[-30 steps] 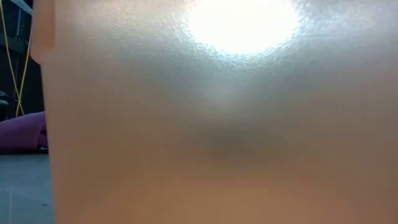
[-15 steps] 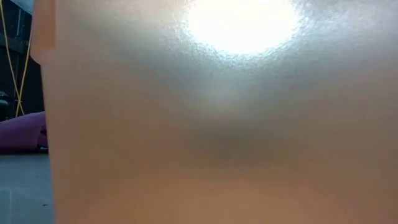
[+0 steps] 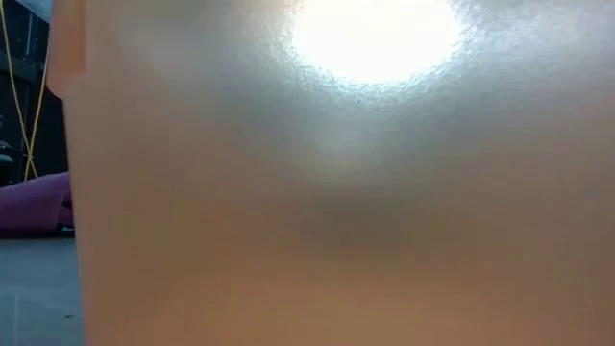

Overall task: Sort spices by type
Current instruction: Put the yellow seasoning bottle into the green bin

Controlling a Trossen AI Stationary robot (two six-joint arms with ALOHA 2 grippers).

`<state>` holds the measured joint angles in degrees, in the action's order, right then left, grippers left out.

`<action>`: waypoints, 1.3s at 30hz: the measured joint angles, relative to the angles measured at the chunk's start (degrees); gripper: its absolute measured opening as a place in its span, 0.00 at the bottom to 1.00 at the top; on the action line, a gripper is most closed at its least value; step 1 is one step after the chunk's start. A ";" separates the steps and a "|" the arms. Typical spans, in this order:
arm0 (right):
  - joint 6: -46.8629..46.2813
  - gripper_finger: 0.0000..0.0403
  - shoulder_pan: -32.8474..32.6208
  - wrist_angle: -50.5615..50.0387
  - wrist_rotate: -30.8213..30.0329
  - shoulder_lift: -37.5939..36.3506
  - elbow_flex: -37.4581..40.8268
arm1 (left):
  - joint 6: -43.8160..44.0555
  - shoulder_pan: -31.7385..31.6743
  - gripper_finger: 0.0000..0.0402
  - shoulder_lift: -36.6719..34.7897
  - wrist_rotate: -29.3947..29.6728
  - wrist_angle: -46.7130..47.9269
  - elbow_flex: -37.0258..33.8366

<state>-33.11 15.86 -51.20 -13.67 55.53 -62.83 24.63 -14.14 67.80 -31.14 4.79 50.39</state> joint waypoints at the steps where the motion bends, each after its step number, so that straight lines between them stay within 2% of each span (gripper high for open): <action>1: 0.01 0.00 0.00 0.03 -0.50 0.00 0.00 | 1.22 2.69 0.76 -0.11 -0.63 1.28 0.03; 8: 0.16 0.00 0.00 2.40 -2.84 0.00 0.02 | 10.84 21.85 0.58 -2.49 0.77 22.07 0.02; 11: 0.17 0.00 0.00 2.63 -2.84 0.00 0.02 | 17.25 30.72 0.53 -3.19 0.94 27.91 0.02; 16: 3.10 0.00 0.00 2.64 -2.86 0.00 0.02 | 29.18 46.59 0.50 -3.07 -0.02 28.23 0.04; 20: 5.22 0.00 0.00 2.69 -2.87 0.00 0.02 | 41.51 56.22 0.48 -2.91 1.52 31.12 0.09; 23: 6.97 0.00 0.00 3.25 -2.86 0.00 0.02 | 50.05 61.17 0.40 -2.94 3.64 31.33 0.32; 25: 7.65 0.00 0.00 3.89 -2.73 0.00 0.02 | 52.69 63.88 0.29 -2.94 5.39 31.32 1.56; 28: 7.69 0.00 0.00 4.53 -1.33 0.00 0.02 | 53.25 66.85 0.07 -3.00 7.06 31.41 2.93; 29: 7.67 0.00 0.00 4.63 -0.75 0.00 0.02 | 53.52 67.70 0.04 -2.99 7.31 31.99 2.93; 32: 7.07 0.00 -0.04 4.94 0.81 0.00 0.02 | 52.03 70.04 0.01 -2.45 7.96 34.15 2.91; 39: 4.64 0.00 -0.15 5.18 1.27 0.00 0.02 | 40.08 72.77 0.00 1.81 11.35 42.40 2.91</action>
<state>-28.47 15.70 -46.02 -12.40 55.53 -62.81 64.71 58.63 69.60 -19.80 47.19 53.30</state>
